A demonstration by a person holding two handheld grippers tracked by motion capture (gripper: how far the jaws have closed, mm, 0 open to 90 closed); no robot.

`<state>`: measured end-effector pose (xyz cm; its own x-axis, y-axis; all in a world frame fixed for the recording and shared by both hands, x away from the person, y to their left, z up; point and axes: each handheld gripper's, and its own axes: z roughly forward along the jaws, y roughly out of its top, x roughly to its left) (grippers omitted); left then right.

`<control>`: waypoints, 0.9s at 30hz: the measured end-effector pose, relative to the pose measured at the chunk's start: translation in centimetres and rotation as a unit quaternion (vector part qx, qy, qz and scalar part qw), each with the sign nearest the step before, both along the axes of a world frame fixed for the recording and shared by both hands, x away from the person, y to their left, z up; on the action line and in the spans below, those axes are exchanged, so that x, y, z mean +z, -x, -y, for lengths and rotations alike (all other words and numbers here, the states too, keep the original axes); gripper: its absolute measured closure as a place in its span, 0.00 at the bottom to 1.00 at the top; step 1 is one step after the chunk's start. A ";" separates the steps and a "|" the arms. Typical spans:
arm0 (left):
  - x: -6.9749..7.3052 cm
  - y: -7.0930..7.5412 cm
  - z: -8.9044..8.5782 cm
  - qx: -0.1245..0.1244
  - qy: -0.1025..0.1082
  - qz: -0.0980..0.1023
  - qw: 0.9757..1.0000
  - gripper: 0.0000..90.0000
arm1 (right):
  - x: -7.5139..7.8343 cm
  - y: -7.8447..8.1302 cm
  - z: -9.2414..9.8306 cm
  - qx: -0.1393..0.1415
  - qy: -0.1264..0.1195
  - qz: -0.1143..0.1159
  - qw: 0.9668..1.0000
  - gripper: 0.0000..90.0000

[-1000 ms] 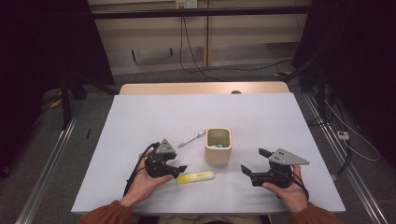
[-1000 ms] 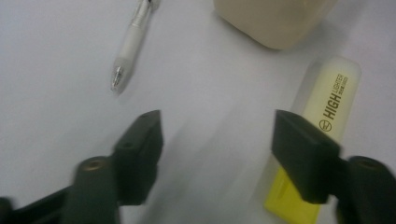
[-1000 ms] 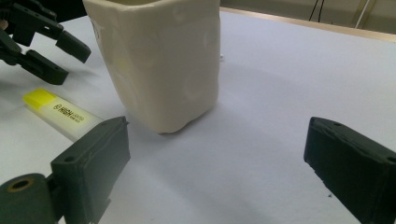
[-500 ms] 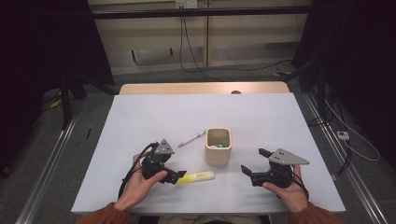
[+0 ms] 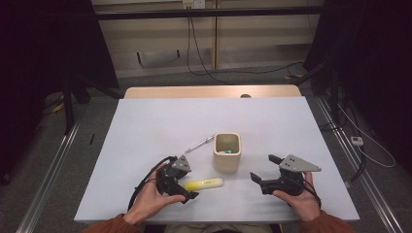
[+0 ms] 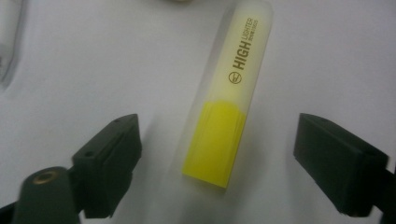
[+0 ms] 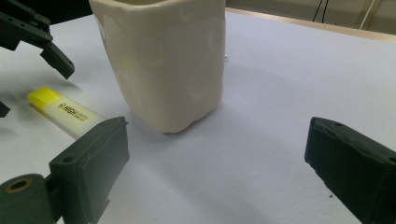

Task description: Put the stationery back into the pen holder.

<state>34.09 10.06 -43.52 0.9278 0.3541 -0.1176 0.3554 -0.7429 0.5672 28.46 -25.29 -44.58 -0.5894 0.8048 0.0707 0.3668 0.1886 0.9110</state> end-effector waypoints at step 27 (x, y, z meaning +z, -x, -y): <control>0.2 -0.5 1.2 -0.067 -0.035 0.013 0.997 0.68 | -0.1 0.0 -0.1 0.000 0.007 -0.002 1.000 0.08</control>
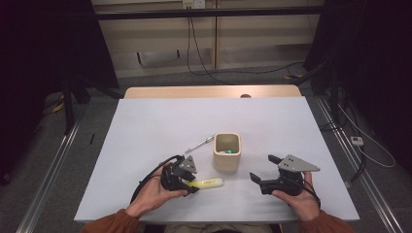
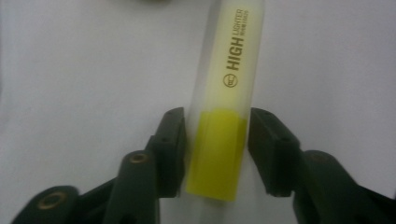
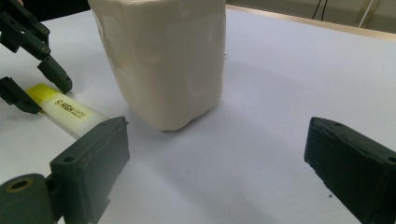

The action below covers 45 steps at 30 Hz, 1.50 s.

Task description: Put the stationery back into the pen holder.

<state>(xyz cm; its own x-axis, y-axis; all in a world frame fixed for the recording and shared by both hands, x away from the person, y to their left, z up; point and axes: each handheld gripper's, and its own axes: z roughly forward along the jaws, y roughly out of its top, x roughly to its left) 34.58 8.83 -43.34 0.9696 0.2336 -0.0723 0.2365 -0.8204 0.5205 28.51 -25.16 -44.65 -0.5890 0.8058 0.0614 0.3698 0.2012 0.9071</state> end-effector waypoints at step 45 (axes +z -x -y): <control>2.4 2.2 0.4 -0.004 0.064 -0.040 0.997 0.75 | 0.9 2.6 -3.2 0.057 0.042 0.046 0.996 0.07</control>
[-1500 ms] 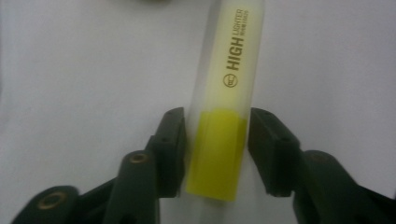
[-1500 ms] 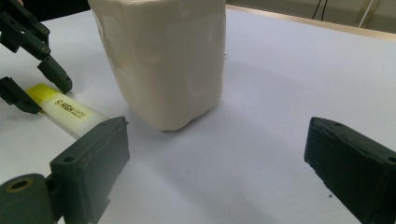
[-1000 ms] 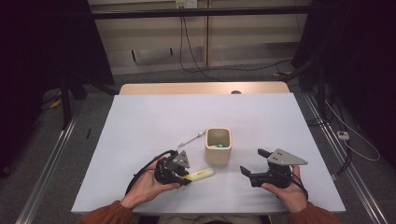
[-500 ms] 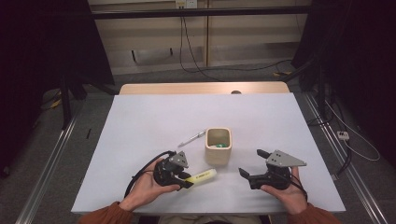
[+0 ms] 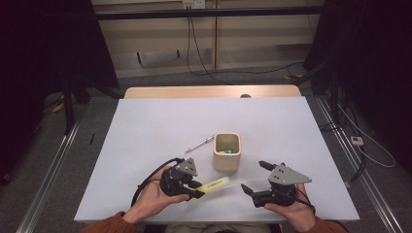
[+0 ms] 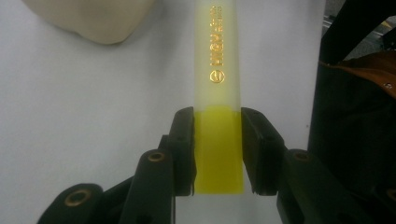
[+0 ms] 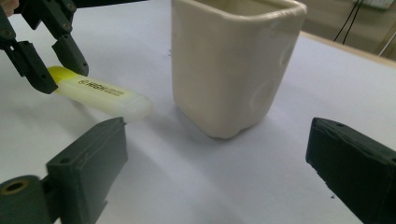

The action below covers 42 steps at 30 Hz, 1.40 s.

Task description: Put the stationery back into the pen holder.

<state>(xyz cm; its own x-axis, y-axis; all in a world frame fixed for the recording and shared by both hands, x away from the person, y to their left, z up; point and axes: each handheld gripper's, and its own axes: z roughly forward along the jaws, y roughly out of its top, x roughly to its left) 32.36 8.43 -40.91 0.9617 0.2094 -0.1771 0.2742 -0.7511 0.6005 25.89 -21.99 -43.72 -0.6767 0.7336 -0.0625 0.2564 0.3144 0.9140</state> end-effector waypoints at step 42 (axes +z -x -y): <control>1.6 -1.0 6.6 -0.032 -0.022 -0.018 0.999 0.75 | -1.1 3.2 -5.6 0.090 0.366 0.242 0.894 0.52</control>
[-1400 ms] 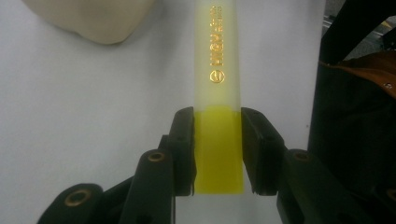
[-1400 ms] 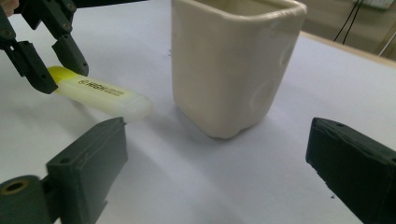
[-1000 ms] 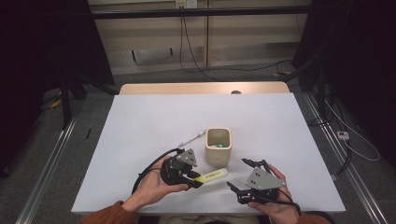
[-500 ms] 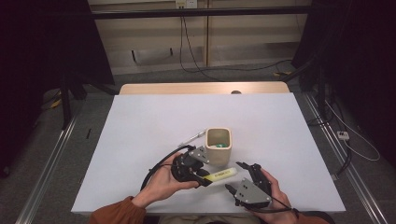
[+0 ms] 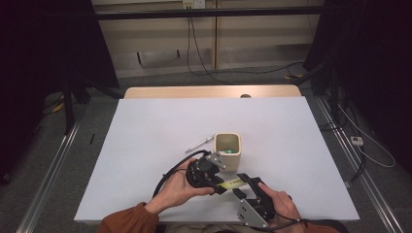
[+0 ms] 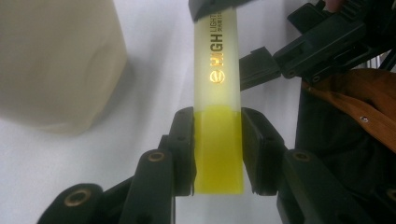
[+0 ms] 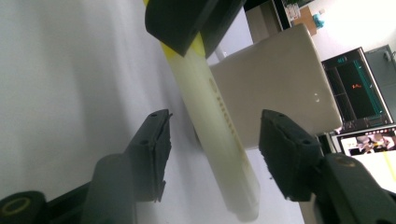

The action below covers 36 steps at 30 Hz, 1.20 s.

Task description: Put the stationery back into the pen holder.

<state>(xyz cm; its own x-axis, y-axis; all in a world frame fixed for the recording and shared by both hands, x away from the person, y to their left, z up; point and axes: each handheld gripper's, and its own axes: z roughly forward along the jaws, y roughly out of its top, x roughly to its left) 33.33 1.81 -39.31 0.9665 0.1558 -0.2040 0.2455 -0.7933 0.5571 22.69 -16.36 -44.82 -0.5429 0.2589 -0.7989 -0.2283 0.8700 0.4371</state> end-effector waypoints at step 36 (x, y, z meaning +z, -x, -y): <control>-0.8 -0.1 -1.7 0.040 0.038 -0.016 0.998 0.48 | -0.1 -0.3 0.5 0.036 0.006 -0.012 0.999 0.87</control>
<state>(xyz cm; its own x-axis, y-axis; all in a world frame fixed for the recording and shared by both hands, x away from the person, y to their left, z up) 33.41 3.48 -40.08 0.9442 0.2155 -0.2492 0.3255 -0.7264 0.6052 22.97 -16.83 -44.96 -0.5780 0.2085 -0.7890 -0.2802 0.8573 0.4318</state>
